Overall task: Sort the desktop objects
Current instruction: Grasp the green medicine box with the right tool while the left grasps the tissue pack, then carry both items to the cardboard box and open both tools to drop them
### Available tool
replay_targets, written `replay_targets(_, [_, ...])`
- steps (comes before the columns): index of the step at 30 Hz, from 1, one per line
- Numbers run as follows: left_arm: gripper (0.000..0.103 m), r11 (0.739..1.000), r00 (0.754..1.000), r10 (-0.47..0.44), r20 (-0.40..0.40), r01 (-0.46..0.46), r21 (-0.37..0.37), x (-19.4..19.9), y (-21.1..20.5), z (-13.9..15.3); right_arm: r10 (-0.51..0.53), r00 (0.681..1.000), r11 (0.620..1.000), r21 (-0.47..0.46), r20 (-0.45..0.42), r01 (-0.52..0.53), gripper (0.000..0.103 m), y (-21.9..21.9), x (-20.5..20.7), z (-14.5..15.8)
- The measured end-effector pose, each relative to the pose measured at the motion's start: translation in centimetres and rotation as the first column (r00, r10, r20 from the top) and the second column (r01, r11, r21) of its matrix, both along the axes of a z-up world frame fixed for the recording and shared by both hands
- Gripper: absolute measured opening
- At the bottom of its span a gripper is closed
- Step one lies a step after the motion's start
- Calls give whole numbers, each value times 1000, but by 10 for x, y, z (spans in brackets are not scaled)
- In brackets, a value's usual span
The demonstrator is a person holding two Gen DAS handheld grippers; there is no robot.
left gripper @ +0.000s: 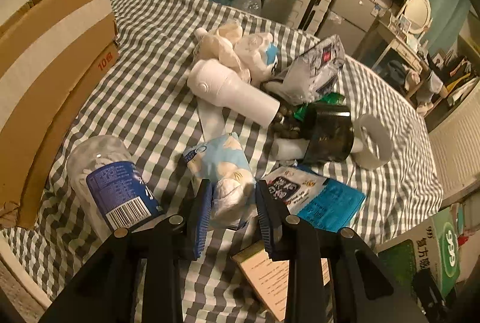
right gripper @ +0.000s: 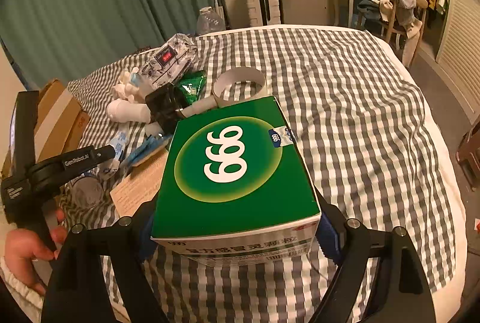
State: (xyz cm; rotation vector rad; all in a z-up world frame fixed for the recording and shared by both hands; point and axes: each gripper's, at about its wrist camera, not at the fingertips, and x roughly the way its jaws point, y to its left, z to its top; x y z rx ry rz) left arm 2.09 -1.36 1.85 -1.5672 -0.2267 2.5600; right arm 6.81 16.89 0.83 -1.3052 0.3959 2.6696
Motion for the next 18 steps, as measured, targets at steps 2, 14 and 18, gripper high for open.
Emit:
replay_targets(2, [29,1000,1000,-15,7,15,-12,-3,6,-8,-5,1000,1000,-13,9,5,84,2,0,-2])
replay_targets(14, [6,1000,996,13,-89,-13,1,-9,-4,-11,13,1000,997,-72,28,-11,84,8,-3,-13])
replay_targets(18, [2,997,988,4,-155,8,72,0,-17,19,33,999,997,-64,-8,-33,84,5,-2,4])
